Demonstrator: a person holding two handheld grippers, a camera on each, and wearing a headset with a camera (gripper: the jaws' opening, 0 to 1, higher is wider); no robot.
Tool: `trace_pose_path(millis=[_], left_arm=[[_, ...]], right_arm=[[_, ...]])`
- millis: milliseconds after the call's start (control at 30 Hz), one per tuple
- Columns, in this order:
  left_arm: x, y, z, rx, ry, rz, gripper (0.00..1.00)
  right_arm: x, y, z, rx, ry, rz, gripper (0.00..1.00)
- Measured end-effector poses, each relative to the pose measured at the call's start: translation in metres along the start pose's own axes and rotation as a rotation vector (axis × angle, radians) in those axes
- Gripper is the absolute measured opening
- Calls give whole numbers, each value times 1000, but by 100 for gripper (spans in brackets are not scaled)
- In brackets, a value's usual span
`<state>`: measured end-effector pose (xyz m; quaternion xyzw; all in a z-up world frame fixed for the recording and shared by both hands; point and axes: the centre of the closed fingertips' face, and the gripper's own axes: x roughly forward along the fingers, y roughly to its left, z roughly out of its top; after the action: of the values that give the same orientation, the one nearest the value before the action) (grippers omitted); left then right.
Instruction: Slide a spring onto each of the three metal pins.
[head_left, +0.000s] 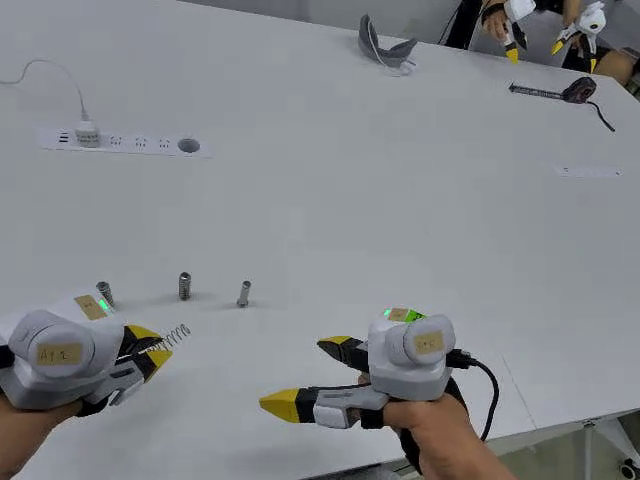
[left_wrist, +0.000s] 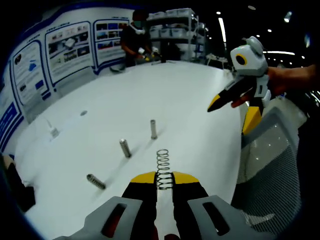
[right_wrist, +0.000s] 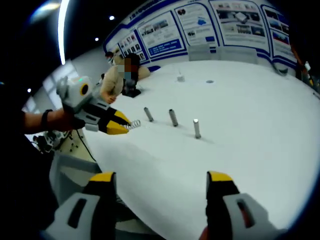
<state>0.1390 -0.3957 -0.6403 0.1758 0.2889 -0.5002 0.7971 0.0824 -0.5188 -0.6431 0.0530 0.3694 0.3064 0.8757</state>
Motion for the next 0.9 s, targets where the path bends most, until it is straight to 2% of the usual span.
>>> trace_pose_path(millis=[233,367,500,700,900], left_arm=[[-17,-5,1,3,-14,8,10],[-21,-5,0,4,-13,13,10],[-25,-6,2,1,-17,14,10],[-27,-8,8,12,-25,13,10],[-25,-15,12,5,-31,1,10]], right_arm=[[10,11,-2,-6,8,31,74],[13,15,-1,-11,12,44,73],[15,19,5,-15,0,56,71],[20,25,21,10,-45,88,65],[26,31,32,20,-79,114,60]])
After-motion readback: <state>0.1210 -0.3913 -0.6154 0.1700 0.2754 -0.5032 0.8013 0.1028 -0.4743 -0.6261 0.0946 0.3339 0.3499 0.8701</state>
